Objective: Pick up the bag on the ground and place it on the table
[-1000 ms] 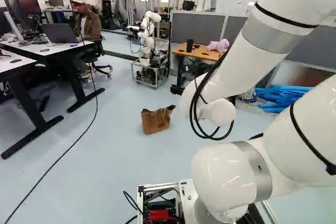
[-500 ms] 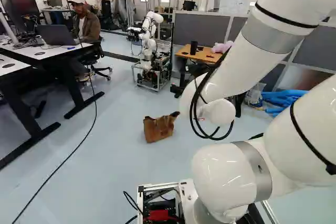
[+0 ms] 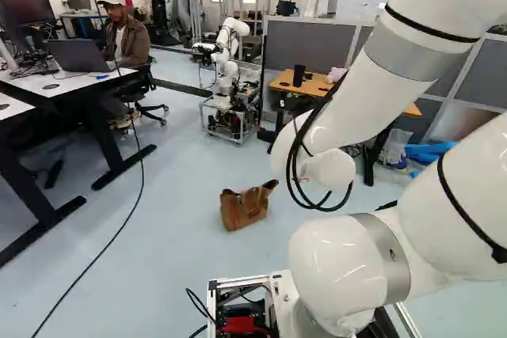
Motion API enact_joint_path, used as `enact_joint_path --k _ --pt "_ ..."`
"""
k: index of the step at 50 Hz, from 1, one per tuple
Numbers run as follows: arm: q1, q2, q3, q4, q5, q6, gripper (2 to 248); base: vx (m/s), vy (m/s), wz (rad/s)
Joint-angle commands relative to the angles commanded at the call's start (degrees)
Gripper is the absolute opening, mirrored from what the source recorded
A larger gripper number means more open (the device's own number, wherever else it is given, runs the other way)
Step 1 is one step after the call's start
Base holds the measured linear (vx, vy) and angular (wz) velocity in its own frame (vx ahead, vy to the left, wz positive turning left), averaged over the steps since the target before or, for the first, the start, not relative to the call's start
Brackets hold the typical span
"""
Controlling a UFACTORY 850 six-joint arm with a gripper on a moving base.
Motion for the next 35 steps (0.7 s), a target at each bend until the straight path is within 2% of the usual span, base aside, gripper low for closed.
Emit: enact_joint_path --k 35 --pt "0.0 0.0 0.0 0.0 0.0 0.0 247 0.172 0.049 -0.020"
